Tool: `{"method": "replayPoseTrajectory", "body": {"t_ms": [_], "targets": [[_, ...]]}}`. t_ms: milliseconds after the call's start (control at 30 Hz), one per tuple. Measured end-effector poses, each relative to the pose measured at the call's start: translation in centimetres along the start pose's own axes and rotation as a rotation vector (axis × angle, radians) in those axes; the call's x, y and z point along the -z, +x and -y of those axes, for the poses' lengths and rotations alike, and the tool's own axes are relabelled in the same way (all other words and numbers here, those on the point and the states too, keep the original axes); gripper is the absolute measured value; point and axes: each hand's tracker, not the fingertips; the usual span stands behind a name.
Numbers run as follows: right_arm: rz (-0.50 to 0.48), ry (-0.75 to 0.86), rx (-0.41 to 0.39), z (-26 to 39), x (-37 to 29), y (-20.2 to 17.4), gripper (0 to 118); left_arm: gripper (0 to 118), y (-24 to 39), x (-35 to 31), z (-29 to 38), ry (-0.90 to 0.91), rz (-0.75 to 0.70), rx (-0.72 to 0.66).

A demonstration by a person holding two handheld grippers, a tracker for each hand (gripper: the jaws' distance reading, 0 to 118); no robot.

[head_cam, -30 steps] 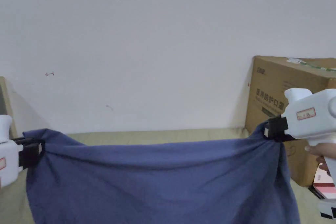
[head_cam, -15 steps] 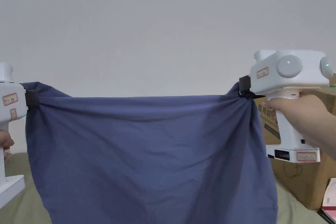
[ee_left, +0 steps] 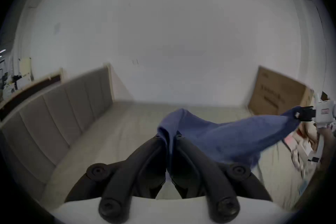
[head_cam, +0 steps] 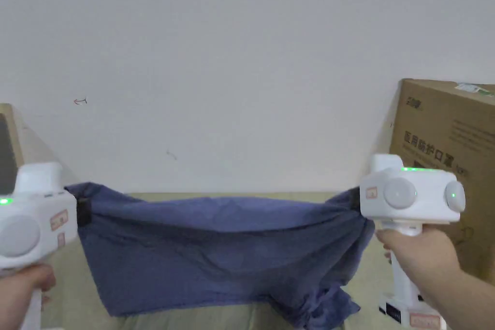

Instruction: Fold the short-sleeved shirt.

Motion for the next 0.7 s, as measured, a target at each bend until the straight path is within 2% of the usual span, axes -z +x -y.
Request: {"method": "replayPoseTrajectory", "body": {"t_ms": [67,167,233,300,333,400,500,600,700], "targets": [[0.036,-0.105,-0.009,7.1,2.2,1.1,7,3,0.1,-0.1,6.3,-0.107,0.013,-0.001],[0.009,-0.25,-0.1,16.3,1.9,2.8,7,3,-1.1,-0.4,14.2,-0.303,-0.004,-0.04],[-0.022,-0.32,-0.075,20.9,0.5,4.7,7,3,-1.9,-1.8,18.2,-0.37,0.032,-0.038],[-0.055,-0.373,-0.08,24.5,-2.1,6.2,7,3,-2.2,-3.7,20.6,-0.444,0.037,0.033],[-0.085,-0.403,-0.088,25.9,-3.6,7.0,7,3,-2.4,-5.0,21.4,-0.464,0.061,0.044],[-0.068,-0.366,-0.113,27.8,-7.2,7.8,7,3,-2.4,-8.3,22.1,-0.468,0.078,0.058],[-0.104,-0.376,-0.146,29.1,-12.9,7.8,7,3,-2.6,-13.7,21.9,-0.394,0.099,0.046],[-0.122,-0.377,-0.146,29.5,-17.1,7.6,7,3,-2.4,-17.9,21.7,-0.349,0.069,0.051],[-0.124,-0.42,-0.107,29.9,-19.0,7.5,7,3,-2.2,-19.8,21.2,-0.342,0.066,0.042]]}}
